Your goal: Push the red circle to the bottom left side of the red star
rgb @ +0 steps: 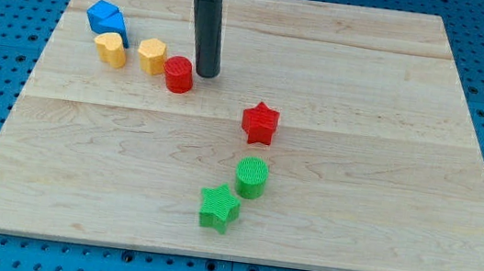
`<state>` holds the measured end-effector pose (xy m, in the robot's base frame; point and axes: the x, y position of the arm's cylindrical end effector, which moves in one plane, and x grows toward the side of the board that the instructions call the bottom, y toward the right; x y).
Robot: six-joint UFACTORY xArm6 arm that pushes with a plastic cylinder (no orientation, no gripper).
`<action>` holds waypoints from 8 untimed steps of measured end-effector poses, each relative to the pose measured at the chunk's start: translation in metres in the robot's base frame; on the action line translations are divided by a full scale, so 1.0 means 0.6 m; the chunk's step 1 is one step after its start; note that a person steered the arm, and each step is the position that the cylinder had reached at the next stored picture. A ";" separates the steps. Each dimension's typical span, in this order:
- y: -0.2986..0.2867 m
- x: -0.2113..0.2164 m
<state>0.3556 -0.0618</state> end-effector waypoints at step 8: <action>-0.151 0.170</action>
<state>0.4575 -0.1524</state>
